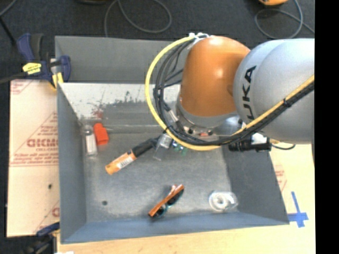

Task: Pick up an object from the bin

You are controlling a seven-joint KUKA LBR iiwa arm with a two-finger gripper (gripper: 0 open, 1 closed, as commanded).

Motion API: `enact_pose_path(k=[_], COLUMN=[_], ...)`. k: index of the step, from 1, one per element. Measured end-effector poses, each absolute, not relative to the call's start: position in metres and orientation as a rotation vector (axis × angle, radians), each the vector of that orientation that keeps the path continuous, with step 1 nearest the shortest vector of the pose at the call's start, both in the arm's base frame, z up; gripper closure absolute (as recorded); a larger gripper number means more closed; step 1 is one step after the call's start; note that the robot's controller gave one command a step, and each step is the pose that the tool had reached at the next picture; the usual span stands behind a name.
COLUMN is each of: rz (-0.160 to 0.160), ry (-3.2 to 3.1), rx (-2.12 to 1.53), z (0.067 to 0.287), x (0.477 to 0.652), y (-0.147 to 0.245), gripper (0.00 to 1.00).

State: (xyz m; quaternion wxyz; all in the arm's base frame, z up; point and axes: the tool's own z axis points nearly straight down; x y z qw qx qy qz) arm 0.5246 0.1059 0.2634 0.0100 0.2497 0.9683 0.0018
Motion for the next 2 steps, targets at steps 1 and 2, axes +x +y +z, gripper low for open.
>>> enact_pose_path(k=[1, 2], rz=[0.01, 0.005], ry=[3.022, 3.056], rx=[0.752, 0.613], z=[0.224, 0.163], x=[0.528, 0.528], y=[0.097, 0.082], gripper=[1.0, 1.0])
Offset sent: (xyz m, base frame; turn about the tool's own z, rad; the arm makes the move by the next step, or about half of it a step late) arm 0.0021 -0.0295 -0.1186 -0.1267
